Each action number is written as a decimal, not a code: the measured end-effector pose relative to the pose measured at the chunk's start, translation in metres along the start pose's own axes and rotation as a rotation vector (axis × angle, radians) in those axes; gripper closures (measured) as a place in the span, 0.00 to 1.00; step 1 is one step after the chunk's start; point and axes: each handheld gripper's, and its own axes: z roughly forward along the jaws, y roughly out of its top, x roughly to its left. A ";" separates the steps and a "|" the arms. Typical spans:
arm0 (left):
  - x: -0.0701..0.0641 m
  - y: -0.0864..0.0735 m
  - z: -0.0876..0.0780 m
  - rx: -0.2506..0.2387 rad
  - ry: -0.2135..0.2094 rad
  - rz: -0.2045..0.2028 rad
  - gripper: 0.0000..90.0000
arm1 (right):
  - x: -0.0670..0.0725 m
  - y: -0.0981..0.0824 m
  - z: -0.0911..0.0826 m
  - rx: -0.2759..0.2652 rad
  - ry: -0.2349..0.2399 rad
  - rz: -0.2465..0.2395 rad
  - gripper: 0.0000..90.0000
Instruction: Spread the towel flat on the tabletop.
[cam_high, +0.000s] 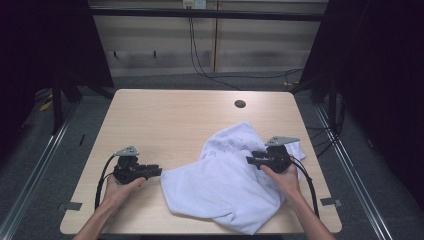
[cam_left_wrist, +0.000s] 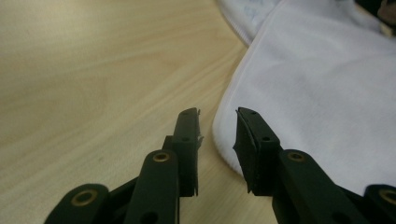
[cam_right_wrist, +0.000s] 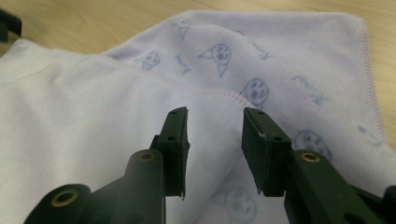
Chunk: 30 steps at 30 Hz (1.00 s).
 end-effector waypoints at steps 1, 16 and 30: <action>-0.001 0.000 0.002 0.012 0.001 0.012 0.76 | -0.004 0.003 0.005 -0.005 0.001 0.015 0.68; -0.020 0.003 0.012 0.061 -0.030 0.093 0.98 | -0.011 -0.004 0.034 0.064 0.045 0.036 0.78; -0.024 0.061 -0.037 -0.290 -0.010 0.080 0.99 | -0.017 0.056 -0.038 -0.179 0.027 0.040 0.94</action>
